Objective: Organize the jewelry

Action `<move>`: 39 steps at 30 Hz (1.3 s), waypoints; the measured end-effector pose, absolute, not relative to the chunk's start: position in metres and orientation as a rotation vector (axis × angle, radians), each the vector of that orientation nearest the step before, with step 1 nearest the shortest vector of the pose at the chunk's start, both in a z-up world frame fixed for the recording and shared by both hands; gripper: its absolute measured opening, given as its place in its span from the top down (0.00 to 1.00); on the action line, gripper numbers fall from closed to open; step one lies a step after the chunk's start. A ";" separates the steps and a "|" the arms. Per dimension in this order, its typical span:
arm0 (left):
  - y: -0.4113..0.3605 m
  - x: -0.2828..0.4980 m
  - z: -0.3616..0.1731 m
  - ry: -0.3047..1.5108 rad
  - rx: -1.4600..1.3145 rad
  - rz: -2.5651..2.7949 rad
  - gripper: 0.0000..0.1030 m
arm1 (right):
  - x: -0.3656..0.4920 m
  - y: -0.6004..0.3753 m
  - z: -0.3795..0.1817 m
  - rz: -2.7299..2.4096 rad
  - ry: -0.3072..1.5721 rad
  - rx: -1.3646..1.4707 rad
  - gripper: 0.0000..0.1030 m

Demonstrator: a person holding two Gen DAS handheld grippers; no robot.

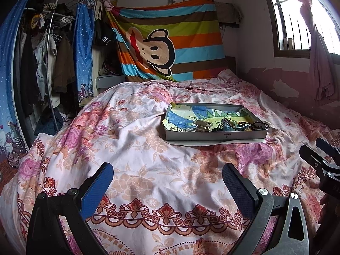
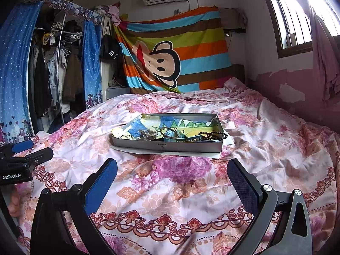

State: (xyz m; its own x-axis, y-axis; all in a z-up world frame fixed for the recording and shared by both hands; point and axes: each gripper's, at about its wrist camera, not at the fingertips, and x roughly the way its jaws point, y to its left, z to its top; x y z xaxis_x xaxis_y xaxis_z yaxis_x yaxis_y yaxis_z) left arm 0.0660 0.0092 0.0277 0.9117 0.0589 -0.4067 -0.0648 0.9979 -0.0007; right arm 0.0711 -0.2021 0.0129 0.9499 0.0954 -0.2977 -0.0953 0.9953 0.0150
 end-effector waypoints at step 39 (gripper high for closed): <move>0.008 0.059 0.033 0.380 -0.022 0.063 0.00 | 0.063 -0.200 0.015 0.110 0.277 -0.013 0.02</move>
